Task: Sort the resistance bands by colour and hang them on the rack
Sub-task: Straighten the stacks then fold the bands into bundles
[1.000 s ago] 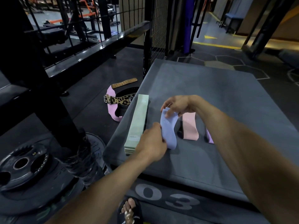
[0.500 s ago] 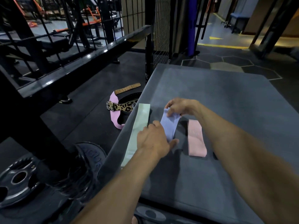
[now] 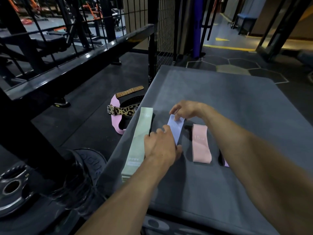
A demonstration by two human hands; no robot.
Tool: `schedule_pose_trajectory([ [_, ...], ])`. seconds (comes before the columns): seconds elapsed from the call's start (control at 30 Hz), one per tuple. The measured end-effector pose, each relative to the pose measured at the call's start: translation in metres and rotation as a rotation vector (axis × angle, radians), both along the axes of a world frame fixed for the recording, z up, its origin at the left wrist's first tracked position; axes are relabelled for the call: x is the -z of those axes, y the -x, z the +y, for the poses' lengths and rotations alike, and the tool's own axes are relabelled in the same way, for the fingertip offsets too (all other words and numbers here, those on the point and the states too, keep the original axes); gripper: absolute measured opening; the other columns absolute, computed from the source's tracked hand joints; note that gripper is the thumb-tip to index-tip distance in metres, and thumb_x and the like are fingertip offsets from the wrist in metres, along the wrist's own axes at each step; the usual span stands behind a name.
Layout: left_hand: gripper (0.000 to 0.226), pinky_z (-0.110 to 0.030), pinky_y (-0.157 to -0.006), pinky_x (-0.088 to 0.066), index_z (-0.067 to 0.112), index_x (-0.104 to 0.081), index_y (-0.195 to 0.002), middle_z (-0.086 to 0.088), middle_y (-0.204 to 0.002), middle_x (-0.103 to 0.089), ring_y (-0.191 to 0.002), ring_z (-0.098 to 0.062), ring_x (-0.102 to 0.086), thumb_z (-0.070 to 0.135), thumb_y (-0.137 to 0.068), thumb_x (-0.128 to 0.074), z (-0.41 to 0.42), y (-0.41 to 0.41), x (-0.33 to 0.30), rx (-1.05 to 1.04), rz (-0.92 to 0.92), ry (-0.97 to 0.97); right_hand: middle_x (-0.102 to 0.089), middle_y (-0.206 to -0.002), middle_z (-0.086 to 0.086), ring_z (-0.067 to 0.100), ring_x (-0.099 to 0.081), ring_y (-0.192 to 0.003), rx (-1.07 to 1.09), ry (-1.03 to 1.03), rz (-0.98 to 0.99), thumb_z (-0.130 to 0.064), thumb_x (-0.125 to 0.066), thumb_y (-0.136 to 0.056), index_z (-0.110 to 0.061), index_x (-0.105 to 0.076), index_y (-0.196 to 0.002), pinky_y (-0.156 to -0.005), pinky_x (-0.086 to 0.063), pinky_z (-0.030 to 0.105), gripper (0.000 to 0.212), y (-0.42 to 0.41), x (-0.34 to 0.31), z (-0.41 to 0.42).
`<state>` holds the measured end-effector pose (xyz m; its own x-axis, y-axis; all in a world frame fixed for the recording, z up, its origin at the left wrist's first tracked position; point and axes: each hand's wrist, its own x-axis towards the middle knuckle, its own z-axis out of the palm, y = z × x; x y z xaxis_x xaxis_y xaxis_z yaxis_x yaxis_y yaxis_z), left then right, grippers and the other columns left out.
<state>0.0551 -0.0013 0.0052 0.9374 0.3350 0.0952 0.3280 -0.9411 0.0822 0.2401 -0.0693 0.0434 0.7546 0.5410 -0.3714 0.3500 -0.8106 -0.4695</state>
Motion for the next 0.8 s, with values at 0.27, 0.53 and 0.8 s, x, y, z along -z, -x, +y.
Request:
schedule_pose_trajectory([
  [0.27, 0.061, -0.035, -0.074, -0.036, 0.015, -0.041, -0.130, -0.004, -0.118, -0.057, -0.103, -0.025, -0.065, 0.051, -0.086, -0.063, -0.004, -0.001, 0.004, -0.030, 0.003, 0.048, -0.064, -0.113, 0.007, 0.022, -0.062, -0.085, 0.011, 0.013, -0.030, -0.012, -0.067, -0.091, -0.015, -0.065, -0.125, -0.067, -0.052, 0.025, 0.034, 0.004, -0.004, 0.000],
  [0.53, 0.079, -0.040, -0.084, -0.041, 0.016, -0.028, -0.144, -0.005, -0.125, -0.055, -0.111, -0.028, -0.061, 0.063, -0.087, -0.057, -0.010, 0.004, 0.007, -0.007, 0.008, 0.030, -0.066, -0.117, 0.009, 0.029, -0.067, -0.100, -0.018, 0.041, -0.006, -0.009, -0.067, -0.090, -0.016, -0.067, -0.122, -0.079, -0.058, 0.032, 0.033, 0.007, -0.007, 0.001],
  [0.8, 0.058, -0.039, -0.079, -0.036, 0.023, -0.044, -0.130, -0.004, -0.119, -0.057, -0.107, -0.028, -0.061, 0.067, -0.092, -0.047, 0.000, 0.008, 0.008, 0.076, 0.014, -0.045, -0.067, -0.122, 0.008, 0.027, -0.067, -0.106, -0.030, 0.039, -0.058, -0.015, -0.068, -0.090, -0.016, -0.064, -0.126, -0.089, -0.058, 0.036, 0.036, 0.012, -0.010, 0.000],
])
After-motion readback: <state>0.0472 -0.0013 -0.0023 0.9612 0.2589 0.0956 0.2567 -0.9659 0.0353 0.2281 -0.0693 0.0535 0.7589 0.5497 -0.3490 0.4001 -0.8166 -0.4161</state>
